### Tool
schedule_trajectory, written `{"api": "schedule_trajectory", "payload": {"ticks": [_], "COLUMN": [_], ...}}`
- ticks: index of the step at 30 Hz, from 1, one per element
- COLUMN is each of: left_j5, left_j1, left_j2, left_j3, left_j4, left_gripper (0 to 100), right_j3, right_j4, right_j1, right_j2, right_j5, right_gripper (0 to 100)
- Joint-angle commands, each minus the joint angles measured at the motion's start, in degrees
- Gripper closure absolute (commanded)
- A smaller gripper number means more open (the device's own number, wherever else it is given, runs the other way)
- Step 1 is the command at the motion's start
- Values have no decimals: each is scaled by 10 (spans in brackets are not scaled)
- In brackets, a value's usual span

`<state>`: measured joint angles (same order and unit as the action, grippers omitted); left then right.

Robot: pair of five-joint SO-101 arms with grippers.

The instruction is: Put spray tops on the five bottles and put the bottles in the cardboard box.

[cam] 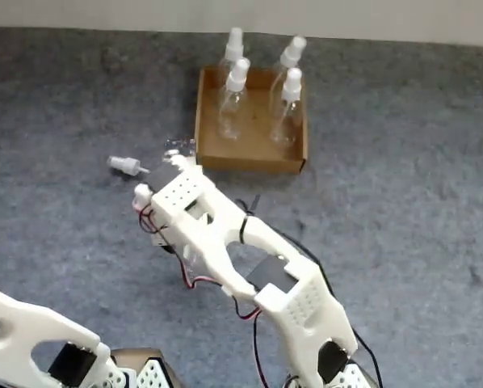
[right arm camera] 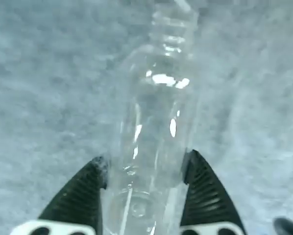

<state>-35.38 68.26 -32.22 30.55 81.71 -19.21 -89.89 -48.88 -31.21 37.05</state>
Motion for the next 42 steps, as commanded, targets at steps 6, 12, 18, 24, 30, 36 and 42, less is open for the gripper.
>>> {"api": "schedule_trajectory", "payload": {"ticks": [6,12,18,24,30,36,42], "left_j5": [-4,-1,93,264,488,629,685], "left_j1": [-45,-122,-247,-407,-524,-566,-564], "left_j2": [59,146,188,185,178,89,-2], "left_j3": [26,23,-7,-68,-83,-92,-90], "left_j4": [42,128,183,184,78,-18,-47], "left_gripper": [758,758,758,761,761,796,785], "right_j3": [68,291,549,719,749,788,807], "right_j4": [-33,-15,116,147,233,255,276], "right_j1": [102,233,384,472,536,548,549], "right_j2": [240,421,619,705,704,709,710], "right_j5": [-172,-405,-568,-706,-756,-804,-805], "right_gripper": [996,995,995,995,995,995,995]}}
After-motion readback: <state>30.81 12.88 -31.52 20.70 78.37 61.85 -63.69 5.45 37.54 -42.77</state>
